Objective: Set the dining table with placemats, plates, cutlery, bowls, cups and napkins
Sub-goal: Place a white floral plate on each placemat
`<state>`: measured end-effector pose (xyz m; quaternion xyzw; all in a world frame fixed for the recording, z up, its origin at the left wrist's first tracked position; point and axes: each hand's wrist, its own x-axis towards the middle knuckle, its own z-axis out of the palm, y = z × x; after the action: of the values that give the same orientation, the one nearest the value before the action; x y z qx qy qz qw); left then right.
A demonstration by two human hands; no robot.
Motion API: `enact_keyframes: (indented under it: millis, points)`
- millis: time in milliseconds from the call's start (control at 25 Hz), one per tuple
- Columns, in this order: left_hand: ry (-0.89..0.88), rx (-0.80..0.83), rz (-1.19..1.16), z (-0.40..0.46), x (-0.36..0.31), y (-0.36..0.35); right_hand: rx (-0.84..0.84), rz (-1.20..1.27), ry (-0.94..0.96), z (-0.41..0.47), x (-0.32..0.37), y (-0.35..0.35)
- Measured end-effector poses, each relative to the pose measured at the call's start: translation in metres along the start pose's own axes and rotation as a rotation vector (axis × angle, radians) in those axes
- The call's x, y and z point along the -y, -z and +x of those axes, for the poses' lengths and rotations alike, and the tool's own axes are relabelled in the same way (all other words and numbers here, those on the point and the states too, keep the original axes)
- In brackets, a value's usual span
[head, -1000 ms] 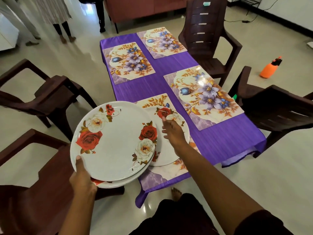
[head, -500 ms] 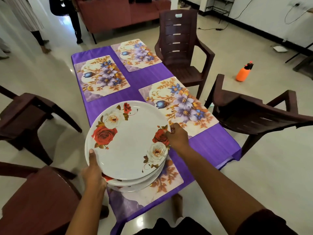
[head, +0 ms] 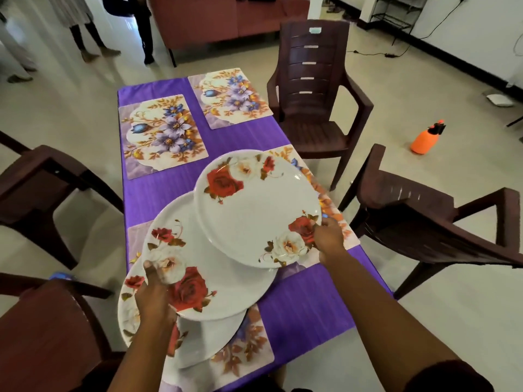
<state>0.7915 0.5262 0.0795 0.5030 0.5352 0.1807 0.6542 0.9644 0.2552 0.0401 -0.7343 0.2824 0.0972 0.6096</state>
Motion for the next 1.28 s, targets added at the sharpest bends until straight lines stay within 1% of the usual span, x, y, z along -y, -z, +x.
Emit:
enact_keyframes:
  millis: [160,280,400,520,680,840,1080,1280]
  points:
    - [0.004,-0.094,-0.061,0.01,0.004,0.008,-0.163,0.09,-0.076,0.03,0.013,0.016]
    - [0.034,-0.225,-0.083,0.01,-0.001,0.012,-0.277,0.018,-0.142,0.044,0.012,0.026]
    - [0.059,-0.291,-0.171,0.005,-0.008,0.013,-0.309,-0.06,-0.149,0.049,0.004,0.027]
    - [0.054,-0.32,-0.199,0.001,-0.012,0.014,-0.298,-0.111,-0.14,0.051,-0.004,0.021]
    - [0.106,-0.35,-0.246,-0.003,-0.015,0.016,-0.267,-0.122,-0.162,0.054,-0.009,0.016]
    - [0.097,-0.371,-0.216,-0.005,-0.013,0.018,-0.211,-0.126,-0.179,0.059,-0.016,0.015]
    - [0.114,-0.374,-0.188,-0.007,-0.008,0.016,-0.179,-0.157,-0.213,0.064,-0.012,0.017]
    - [0.119,-0.36,-0.194,-0.014,-0.011,0.01,-0.134,-0.267,-0.096,0.063,-0.016,0.019]
